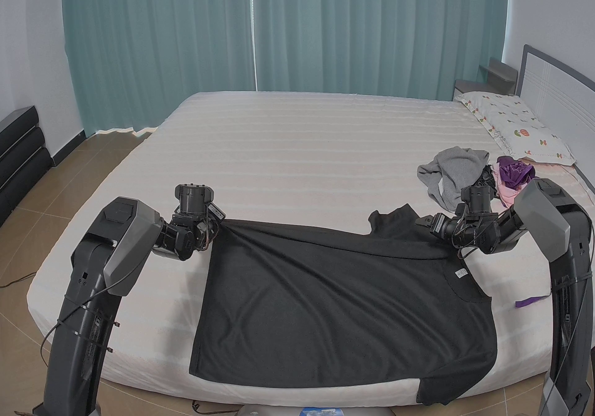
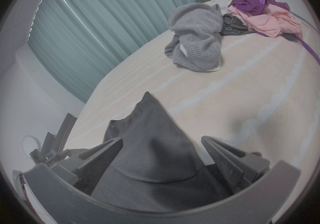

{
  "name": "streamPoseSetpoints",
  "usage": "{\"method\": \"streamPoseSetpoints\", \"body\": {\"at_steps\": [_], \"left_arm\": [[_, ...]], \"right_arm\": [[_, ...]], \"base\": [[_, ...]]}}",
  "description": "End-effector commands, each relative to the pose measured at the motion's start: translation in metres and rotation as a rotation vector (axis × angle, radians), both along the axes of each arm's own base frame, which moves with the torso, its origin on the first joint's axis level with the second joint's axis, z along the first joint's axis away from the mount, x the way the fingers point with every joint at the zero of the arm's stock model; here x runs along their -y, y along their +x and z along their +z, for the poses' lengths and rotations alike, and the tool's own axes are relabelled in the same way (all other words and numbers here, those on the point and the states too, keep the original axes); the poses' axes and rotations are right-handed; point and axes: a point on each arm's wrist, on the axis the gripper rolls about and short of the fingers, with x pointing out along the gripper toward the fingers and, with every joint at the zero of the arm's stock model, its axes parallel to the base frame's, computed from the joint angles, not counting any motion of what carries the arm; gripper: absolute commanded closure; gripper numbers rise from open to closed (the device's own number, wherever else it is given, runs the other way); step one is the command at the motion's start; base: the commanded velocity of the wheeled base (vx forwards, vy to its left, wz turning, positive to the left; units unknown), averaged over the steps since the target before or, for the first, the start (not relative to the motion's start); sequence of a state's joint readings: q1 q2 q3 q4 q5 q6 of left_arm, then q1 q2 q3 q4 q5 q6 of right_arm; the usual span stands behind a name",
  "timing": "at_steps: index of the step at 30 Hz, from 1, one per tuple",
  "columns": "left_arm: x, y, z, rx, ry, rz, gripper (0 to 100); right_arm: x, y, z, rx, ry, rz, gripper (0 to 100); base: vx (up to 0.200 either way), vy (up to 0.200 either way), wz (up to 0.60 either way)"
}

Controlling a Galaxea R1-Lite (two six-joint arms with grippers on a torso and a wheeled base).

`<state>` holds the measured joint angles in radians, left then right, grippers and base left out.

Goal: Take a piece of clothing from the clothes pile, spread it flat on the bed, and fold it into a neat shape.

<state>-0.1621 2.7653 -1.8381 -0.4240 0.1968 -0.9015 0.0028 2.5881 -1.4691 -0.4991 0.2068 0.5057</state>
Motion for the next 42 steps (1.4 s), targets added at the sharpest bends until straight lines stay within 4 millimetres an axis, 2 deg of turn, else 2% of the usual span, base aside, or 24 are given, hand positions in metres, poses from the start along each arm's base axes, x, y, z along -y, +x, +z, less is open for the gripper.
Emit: {"method": "streamPoseSetpoints", "body": {"at_steps": [1, 7, 8, 14, 22, 27, 32, 35, 39, 42], "left_arm": [[0.000, 0.000, 0.001, 0.003, -0.001, -0.001, 100], [0.000, 0.000, 0.000, 0.003, 0.000, -0.001, 100], [0.000, 0.000, 0.000, 0.003, 0.000, -0.001, 100], [0.000, 0.000, 0.001, 0.004, 0.000, -0.001, 100], [0.005, 0.002, 0.004, 0.016, -0.001, -0.011, 100], [0.005, 0.002, 0.006, 0.023, -0.002, -0.010, 100], [0.006, 0.005, 0.012, 0.041, 0.014, -0.021, 100], [0.006, 0.005, 0.008, 0.040, 0.044, -0.033, 100], [0.007, 0.012, 0.019, 0.114, 0.082, -0.025, 100], [0.011, 0.015, 0.025, 0.141, 0.080, -0.033, 100]], "right_arm": [[0.003, 0.004, -0.021, -0.023, -0.020, -0.018, 0], [0.003, 0.008, -0.024, -0.013, -0.039, -0.025, 0], [0.001, 0.008, -0.024, -0.013, -0.039, -0.020, 100], [-0.001, 0.009, -0.019, -0.001, -0.038, -0.020, 100], [0.010, 0.014, -0.008, 0.089, -0.033, -0.052, 100], [0.017, 0.018, 0.008, 0.163, -0.035, -0.080, 100], [0.023, 0.030, 0.026, 0.258, -0.034, -0.147, 100], [0.023, 0.035, 0.034, 0.290, -0.037, -0.163, 100], [0.026, 0.049, 0.063, 0.400, -0.049, -0.211, 100], [0.026, 0.055, 0.069, 0.438, -0.061, -0.248, 100]], "base": [[0.000, 0.000, 0.00], [0.000, 0.000, 0.00], [0.000, 0.000, 0.00], [0.000, 0.000, 0.00], [0.000, 0.000, 0.00], [0.000, 0.000, 0.00], [0.000, 0.000, 0.00], [0.000, 0.000, 0.00], [0.000, 0.000, 0.00], [0.000, 0.000, 0.00]]}}
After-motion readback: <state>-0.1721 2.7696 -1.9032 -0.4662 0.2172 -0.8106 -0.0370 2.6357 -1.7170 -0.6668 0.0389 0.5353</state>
